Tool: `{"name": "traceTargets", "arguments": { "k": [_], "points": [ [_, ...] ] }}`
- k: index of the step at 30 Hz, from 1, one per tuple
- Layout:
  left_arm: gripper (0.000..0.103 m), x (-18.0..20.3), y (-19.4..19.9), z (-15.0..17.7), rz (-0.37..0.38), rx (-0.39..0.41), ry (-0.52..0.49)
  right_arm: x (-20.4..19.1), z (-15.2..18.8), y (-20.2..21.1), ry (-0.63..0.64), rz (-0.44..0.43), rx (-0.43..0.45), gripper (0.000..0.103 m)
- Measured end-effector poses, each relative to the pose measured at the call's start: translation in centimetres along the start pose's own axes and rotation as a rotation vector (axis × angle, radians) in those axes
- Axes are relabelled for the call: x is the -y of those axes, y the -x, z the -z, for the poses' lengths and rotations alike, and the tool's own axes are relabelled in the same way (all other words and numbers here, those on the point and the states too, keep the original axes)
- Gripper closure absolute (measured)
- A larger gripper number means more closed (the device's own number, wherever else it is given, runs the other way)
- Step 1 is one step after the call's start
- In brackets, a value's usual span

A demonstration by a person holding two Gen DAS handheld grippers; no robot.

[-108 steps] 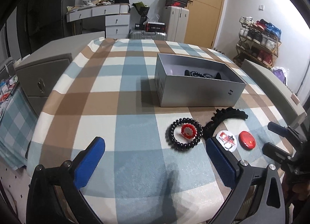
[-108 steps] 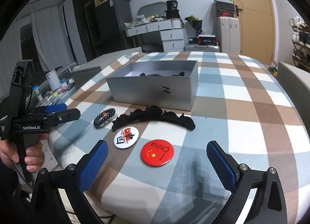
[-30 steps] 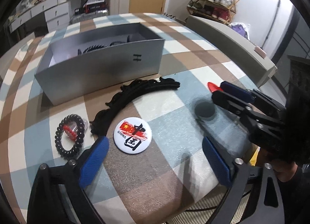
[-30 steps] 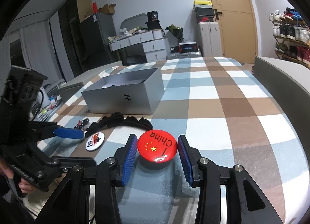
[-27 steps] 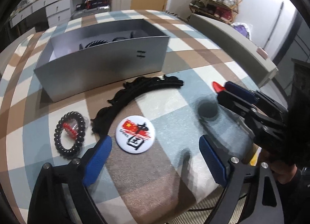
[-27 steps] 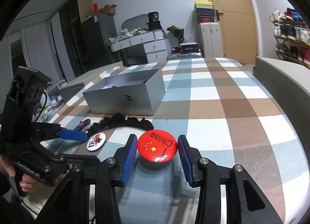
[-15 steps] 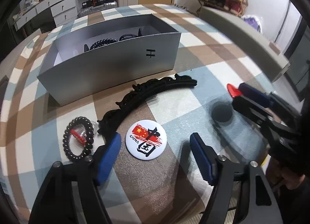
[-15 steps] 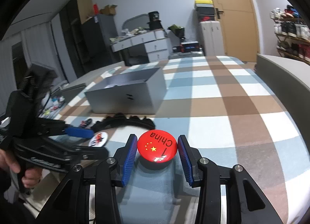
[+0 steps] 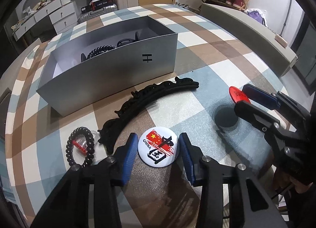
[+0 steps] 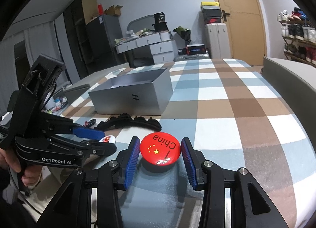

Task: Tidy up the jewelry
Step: 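Grasp the white China badge with the left tool while the right holds the red badge, then carry both badges into the grey box and open both tools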

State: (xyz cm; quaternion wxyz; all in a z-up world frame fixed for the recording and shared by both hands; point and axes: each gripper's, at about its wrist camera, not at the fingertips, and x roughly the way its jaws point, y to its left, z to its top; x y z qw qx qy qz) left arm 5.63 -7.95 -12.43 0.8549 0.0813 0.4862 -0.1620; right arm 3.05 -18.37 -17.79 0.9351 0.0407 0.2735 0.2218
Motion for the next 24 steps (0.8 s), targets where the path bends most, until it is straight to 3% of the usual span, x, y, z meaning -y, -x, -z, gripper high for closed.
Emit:
{"name": "traceTargets", "arguments": {
  "k": [7, 15, 24],
  "points": [
    [0.066, 0.2, 2.3, 0.2, 0.031, 0.078, 0.0, -0.2, -0.2, 0.7, 0.001, -0.065, 0.045, 0.061],
    [0.066, -2.3, 5.5, -0.9, 0.077, 0.209, 0.076, -0.8, -1.0, 1.3, -0.007, -0.064, 0.079, 0.061],
    [0.066, -7.0, 7.6, -3.6, 0.065, 0.35, 0.167, -2.8, -7.0, 1.0, -0.006, -0.159, 0.109, 0.061]
  ]
}}
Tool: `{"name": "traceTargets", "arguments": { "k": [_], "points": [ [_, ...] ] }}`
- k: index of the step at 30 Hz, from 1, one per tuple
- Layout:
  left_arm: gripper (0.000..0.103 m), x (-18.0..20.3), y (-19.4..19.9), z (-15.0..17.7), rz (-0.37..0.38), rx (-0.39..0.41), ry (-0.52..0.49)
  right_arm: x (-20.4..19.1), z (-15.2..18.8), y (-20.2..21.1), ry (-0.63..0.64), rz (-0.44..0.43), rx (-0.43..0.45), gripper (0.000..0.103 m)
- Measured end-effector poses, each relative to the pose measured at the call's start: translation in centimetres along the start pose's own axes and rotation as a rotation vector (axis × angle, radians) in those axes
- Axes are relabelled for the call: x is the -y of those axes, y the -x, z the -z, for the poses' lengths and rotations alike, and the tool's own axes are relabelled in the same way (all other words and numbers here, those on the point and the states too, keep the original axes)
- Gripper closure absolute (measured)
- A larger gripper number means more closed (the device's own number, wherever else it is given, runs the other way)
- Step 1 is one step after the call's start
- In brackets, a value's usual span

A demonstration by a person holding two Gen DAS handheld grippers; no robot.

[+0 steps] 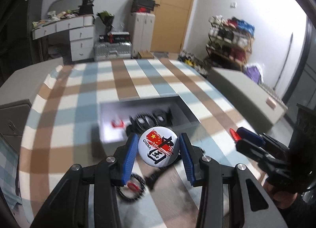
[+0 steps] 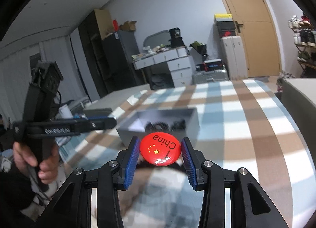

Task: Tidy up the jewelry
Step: 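Carry both badges into the grey box and open both tools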

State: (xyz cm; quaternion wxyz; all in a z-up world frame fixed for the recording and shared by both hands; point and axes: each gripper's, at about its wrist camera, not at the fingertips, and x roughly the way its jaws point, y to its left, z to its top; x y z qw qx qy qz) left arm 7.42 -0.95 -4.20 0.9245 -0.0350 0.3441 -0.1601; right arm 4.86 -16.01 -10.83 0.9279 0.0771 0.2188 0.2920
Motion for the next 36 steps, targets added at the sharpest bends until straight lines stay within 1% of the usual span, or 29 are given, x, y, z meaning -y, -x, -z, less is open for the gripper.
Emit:
{"name": "traceTargets", "arguments": {
  "k": [2, 6, 11, 16, 22, 29, 36],
  "points": [
    [0.066, -0.8, -0.2, -0.6, -0.005, 0.019, 0.013, -0.1, -1.6, -1.0, -0.013, -0.035, -0.006, 0.061],
    [0.066, -2.5, -1.1, -1.6, -0.006, 0.041, 0.049, -0.6, -4.3, -3.7, -0.008, -0.059, -0.029, 0.061],
    [0.066, -3.7, -2.4, -2.3, 0.001, 0.034, 0.069, -0.9, -6.3, -7.0, 0.011, -0.073, -0.065, 0.061],
    [0.066, -4.5, -3.9, -2.5, 0.011, 0.011, 0.087, -0.5, -6.8, -10.2, -0.001, -0.087, -0.118, 0.061],
    [0.066, -5.3, -5.1, -2.5, 0.017, -0.024, 0.091, 0.3, -6.9, -12.8, -0.011, -0.093, -0.154, 0.061],
    [0.066, -5.9, -6.4, -2.1, 0.032, -0.063, 0.097, 1.0, -6.4, -15.0, -0.022, -0.096, -0.197, 0.061],
    [0.066, -5.8, -6.9, -2.2, 0.05, -0.075, 0.089, 1.3, -6.0, -16.0, -0.019, -0.085, -0.218, 0.061]
  ]
}}
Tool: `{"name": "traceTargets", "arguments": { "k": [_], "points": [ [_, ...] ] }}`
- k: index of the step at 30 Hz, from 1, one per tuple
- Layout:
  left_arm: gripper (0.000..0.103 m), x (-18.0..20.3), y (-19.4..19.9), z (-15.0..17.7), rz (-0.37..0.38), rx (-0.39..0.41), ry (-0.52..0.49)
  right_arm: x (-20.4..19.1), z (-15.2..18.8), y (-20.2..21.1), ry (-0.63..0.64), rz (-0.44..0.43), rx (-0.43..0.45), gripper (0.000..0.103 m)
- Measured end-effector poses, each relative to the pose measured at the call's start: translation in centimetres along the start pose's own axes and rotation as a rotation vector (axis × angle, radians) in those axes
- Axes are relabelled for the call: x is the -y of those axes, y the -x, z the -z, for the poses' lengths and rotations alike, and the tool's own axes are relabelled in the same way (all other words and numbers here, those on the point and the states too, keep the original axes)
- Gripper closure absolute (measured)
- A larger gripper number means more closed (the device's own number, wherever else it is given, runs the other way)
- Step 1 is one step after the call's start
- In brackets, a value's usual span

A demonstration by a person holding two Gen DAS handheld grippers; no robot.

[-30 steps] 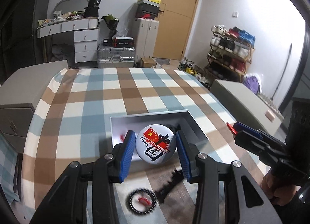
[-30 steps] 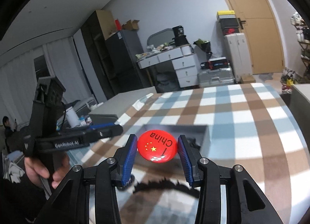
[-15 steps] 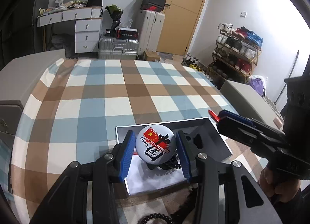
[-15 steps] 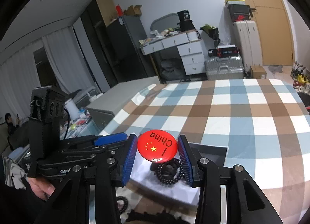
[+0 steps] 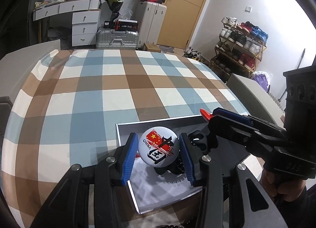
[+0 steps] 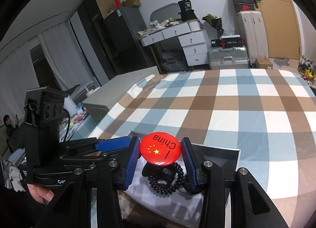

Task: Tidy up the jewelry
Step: 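Carry both badges into the grey box and open both tools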

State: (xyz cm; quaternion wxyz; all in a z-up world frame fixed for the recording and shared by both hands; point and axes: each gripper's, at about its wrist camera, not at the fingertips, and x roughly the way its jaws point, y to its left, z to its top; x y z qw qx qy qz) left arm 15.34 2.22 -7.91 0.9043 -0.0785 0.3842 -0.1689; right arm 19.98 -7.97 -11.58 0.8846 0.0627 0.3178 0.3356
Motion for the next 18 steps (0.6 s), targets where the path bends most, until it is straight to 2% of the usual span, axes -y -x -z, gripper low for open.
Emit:
{"name": "traceTargets", "arguments": {
  "k": [10, 18],
  "points": [
    [0.066, -0.1, -0.8, 0.0, 0.037, -0.003, 0.017, 0.8, 0.2, -1.3, -0.027, 0.024, -0.044, 0.06],
    [0.065, -0.9, -0.8, -0.3, 0.099, -0.005, 0.062, 0.9, 0.4, -0.6, -0.041, 0.02, -0.013, 0.057]
  ]
}}
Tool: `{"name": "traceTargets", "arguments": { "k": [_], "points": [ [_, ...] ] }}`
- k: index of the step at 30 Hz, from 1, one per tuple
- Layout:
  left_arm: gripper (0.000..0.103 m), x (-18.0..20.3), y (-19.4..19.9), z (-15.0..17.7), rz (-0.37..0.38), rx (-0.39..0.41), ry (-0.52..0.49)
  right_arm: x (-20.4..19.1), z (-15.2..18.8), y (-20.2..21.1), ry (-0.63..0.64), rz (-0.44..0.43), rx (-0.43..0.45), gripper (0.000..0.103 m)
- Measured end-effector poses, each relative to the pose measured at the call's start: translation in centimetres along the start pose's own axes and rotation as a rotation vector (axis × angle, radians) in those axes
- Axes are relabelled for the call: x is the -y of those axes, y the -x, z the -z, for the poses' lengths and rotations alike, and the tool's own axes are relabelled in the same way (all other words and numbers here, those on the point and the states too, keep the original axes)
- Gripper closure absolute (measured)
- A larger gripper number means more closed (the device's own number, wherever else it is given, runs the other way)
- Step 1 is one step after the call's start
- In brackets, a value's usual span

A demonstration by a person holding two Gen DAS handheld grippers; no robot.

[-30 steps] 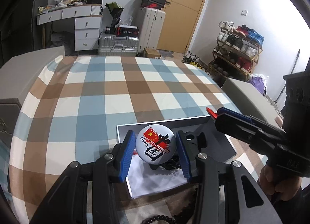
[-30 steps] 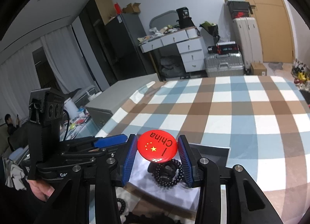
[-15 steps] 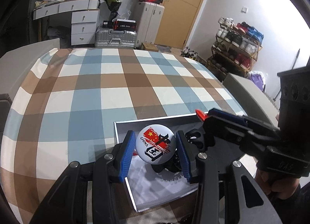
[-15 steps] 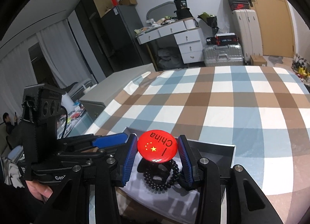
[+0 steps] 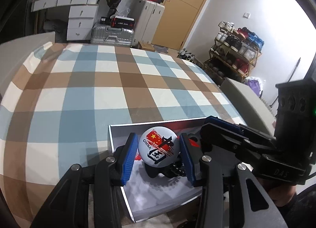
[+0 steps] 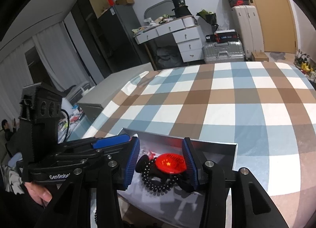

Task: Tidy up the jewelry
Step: 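Carry both badges into the grey box and open both tools, then lift both open tools out of the box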

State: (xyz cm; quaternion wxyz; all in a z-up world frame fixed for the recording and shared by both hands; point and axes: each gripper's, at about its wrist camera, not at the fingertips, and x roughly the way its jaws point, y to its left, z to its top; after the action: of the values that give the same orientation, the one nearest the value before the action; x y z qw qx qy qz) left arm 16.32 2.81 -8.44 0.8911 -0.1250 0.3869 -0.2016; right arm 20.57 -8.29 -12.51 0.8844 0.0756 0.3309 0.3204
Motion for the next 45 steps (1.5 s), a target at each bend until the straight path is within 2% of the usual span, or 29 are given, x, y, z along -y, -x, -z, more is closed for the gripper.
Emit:
{"name": "traceTargets", "arguments": {
  "k": [1, 6, 8, 17, 28, 29, 33, 38, 40, 42, 45],
  "points": [
    [0.063, 0.1, 0.0, 0.0, 0.004, -0.003, 0.0, 0.1, 0.1, 0.3, -0.005, -0.001, 0.008, 0.055],
    [0.039, 1.5, 0.3, 0.1, -0.022, -0.002, -0.063, -0.1, 0.4, 1.9, -0.009, 0.011, 0.062, 0.04],
    [0.039, 1.8, 0.5, 0.1, -0.036, 0.009, -0.073, -0.2, 0.5, 2.6, -0.006, 0.016, 0.081, 0.034],
    [0.039, 1.8, 2.8, 0.1, -0.104, 0.087, -0.061, -0.7, 1.1, 4.7, -0.01, 0.003, 0.124, 0.023],
    [0.037, 2.4, 5.3, 0.9, -0.171, 0.127, -0.088, -2.6, 2.4, 6.8, -0.005, -0.028, 0.161, 0.016],
    [0.036, 2.4, 5.7, 1.1, -0.18, 0.14, -0.088, -2.8, 2.5, 7.0, -0.005, -0.036, 0.165, 0.015],
    [0.021, 2.5, 7.2, 1.6, -0.195, 0.19, -0.075, -3.6, 2.8, 7.8, 0.008, -0.036, 0.187, 0.011],
    [0.02, 2.6, 8.0, 2.4, -0.226, 0.205, -0.074, -4.5, 3.4, 8.7, 0.025, -0.035, 0.212, 0.009],
    [0.015, 2.7, 8.2, 2.8, -0.224, 0.204, -0.068, -4.9, 3.8, 9.0, 0.032, -0.023, 0.219, 0.007],
    [0.007, 2.8, 8.5, 3.3, -0.234, 0.221, -0.062, -5.3, 4.3, 9.3, 0.041, 0.014, 0.229, 0.0],
    [0.002, 3.1, 8.9, 4.4, -0.266, 0.247, -0.076, -6.0, 5.1, 9.7, 0.069, 0.042, 0.229, 0.0]
  ]
}}
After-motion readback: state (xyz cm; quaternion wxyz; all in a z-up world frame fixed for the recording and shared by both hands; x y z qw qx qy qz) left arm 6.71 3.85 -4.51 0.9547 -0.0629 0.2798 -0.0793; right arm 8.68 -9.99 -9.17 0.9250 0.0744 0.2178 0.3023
